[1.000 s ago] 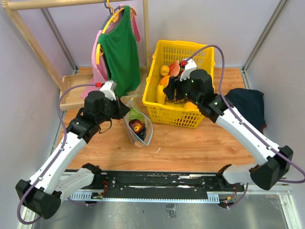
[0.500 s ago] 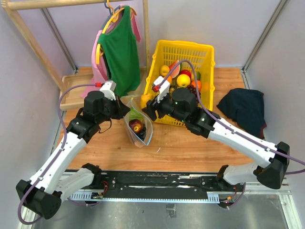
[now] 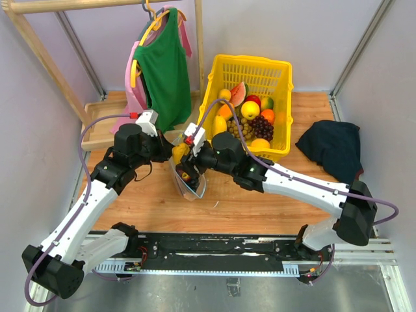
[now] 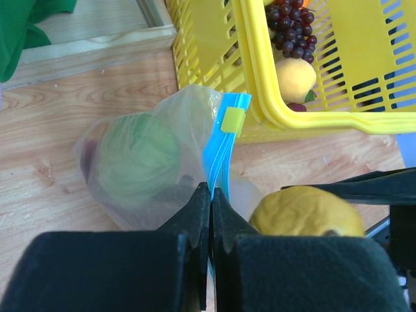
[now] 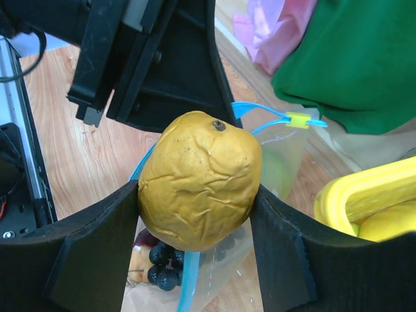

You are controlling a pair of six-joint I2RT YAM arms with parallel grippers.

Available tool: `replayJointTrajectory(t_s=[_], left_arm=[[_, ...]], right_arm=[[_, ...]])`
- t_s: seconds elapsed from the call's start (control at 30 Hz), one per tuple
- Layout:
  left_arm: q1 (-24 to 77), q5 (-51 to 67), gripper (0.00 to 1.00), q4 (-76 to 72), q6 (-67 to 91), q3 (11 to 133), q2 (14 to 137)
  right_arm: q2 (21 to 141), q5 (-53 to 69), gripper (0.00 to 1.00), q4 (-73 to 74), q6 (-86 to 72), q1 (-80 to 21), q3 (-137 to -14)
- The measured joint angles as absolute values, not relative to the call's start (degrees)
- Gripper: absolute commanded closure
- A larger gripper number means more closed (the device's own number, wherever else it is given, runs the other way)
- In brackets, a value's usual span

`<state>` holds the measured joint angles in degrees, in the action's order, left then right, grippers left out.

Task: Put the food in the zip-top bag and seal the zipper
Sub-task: Place the fake fruit in the zipper food storage bag.

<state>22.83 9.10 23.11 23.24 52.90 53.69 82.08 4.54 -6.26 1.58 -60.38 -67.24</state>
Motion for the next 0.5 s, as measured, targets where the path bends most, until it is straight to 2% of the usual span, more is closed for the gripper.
replayJointTrajectory(t_s=[0.5], left_arm=[[22.52,8.69,1.00,23.14,23.42,52.90,53.69]], right_arm=[[79.77,7.68,0.63,-5.21,2.17,-63.24,-67.18]])
